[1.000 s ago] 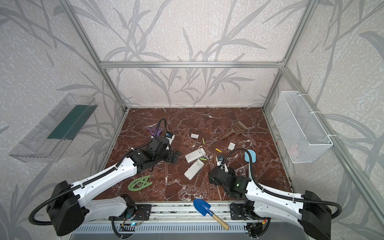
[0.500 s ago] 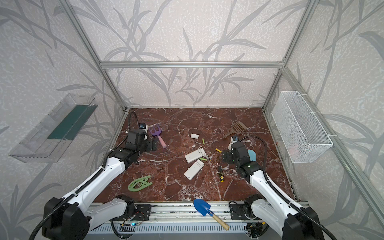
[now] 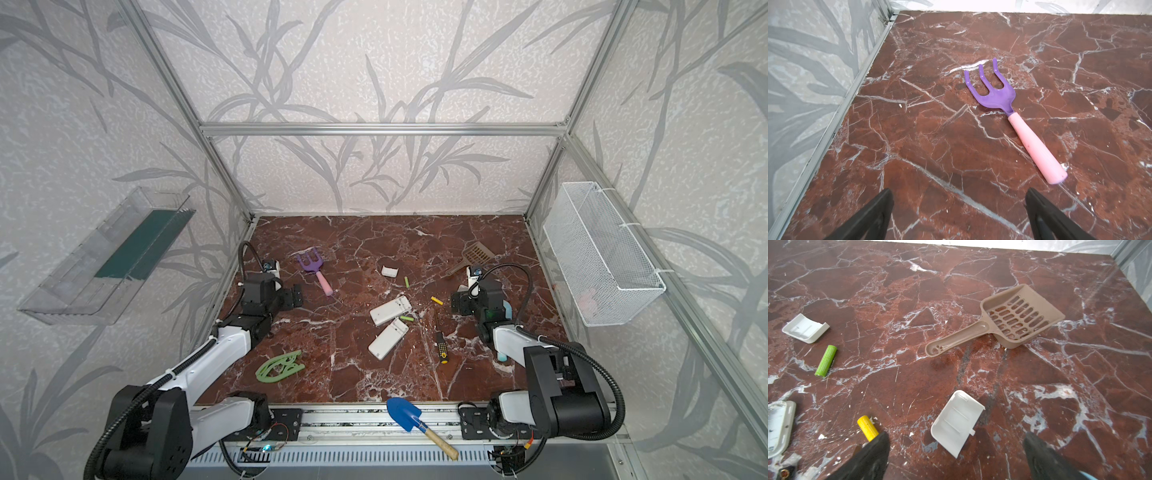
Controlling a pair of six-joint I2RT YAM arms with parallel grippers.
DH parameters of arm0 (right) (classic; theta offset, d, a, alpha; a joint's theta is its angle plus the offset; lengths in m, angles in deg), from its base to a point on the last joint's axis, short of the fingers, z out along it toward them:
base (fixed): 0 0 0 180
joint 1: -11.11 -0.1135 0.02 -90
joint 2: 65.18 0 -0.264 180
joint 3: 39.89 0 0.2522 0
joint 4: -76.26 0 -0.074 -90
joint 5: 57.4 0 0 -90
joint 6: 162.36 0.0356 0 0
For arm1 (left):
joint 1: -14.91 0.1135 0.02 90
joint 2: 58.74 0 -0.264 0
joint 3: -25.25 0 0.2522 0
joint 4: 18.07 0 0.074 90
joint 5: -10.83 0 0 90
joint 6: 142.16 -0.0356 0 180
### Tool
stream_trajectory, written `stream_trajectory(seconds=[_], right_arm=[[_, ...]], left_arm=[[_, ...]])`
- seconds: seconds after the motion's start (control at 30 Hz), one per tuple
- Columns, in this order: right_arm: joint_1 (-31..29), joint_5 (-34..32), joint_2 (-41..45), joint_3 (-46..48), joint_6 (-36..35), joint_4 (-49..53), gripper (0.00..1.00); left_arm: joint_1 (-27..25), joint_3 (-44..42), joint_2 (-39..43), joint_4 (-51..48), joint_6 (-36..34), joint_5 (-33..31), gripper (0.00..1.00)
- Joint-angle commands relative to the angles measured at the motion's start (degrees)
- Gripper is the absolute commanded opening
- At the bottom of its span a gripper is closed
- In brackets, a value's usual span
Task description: Unload the batteries from the remote control
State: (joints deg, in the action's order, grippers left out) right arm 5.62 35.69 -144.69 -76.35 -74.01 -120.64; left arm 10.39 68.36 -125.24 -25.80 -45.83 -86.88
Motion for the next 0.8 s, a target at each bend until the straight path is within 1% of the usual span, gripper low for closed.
stream_trajectory(seconds=[0.0, 0.07, 0.17, 0.2, 0.23, 0.27, 0.33, 0.37, 0.43, 0.47, 0.5, 0.53, 0.57, 0.6, 0.63, 0.7, 0.77], right_arm=[[0.3, 2.8, -1.9, 0.3, -3.5, -14.7, 0.99], [0.4, 3.0, -4.5, 1.1, -4.1, -18.4, 0.99], [0.4, 5.8, -11.7, 4.0, -5.5, -31.4, 0.99], [0.4, 5.6, -12.3, 5.0, -5.3, -34.1, 0.99], [0.4, 4.4, -10.5, 5.5, -5.2, -31.7, 0.99], [0.4, 4.5, -9.8, 5.3, -5.3, -30.3, 0.99], [0.4, 6.6, -11.7, 4.4, -5.7, -31.9, 0.99], [0.4, 6.5, -11.6, 3.9, -5.7, -30.6, 0.99], [0.4, 5.2, -10.6, 2.4, -5.5, -26.3, 0.99], [0.4, 3.9, -11.4, 2.5, -4.7, -27.8, 0.99], [0.4, 2.5, -11.7, 2.6, -4.2, -28.5, 0.99], [0.4, 0.2, -11.1, 2.1, -3.6, -26.4, 0.99], [0.4, -2.6, -11.5, 1.4, -2.4, -26.0, 0.99], [0.4, -3.4, -11.3, 1.2, -2.1, -25.2, 0.99], [0.4, -3.4, -11.3, 1.1, -2.1, -25.0, 0.99], [0.4, -3.4, -11.3, 1.2, -2.1, -25.0, 0.99], [0.4, -3.4, -11.3, 1.3, -2.1, -25.3, 0.99]], left_arm=[[1.3, -2.4, -2.4, 11.2, -1.6, 4.0, 0.99], [2.1, -5.0, -4.7, 18.8, -1.3, 5.2, 0.99], [2.9, -7.0, -9.3, 28.4, -3.0, 5.3, 0.99], [3.4, -6.6, -10.1, 29.0, -3.3, 5.8, 0.99], [3.9, -5.9, -10.7, 28.7, -4.2, 6.6, 1.0], [4.2, -5.9, -11.8, 30.9, -5.0, 6.4, 1.0], [5.2, -6.3, -14.5, 36.9, -6.0, 6.8, 0.99], [6.3, -6.4, -16.5, 40.0, -5.4, 7.5, 0.99], [8.3, -6.2, -20.1, 42.1, -3.3, 8.3, 0.99], [8.5, -7.5, -21.4, 46.4, -3.4, 8.2, 1.0], [8.6, -8.3, -20.9, 46.1, -3.1, 8.8, 0.99], [8.8, -9.3, -21.0, 47.4, -3.0, 8.9, 0.99], [8.7, -10.6, -21.9, 51.0, -3.1, 9.3, 0.99], [8.7, -11.6, -23.3, 55.7, -3.3, 9.1, 1.0], [8.6, -12.4, -24.0, 58.2, -2.9, 7.6, 0.99], [8.7, -13.4, -22.4, 57.3, -1.2, 3.6, 0.99], [8.6, -13.4, -23.7, 59.3, -0.6, -0.4, 1.0]])
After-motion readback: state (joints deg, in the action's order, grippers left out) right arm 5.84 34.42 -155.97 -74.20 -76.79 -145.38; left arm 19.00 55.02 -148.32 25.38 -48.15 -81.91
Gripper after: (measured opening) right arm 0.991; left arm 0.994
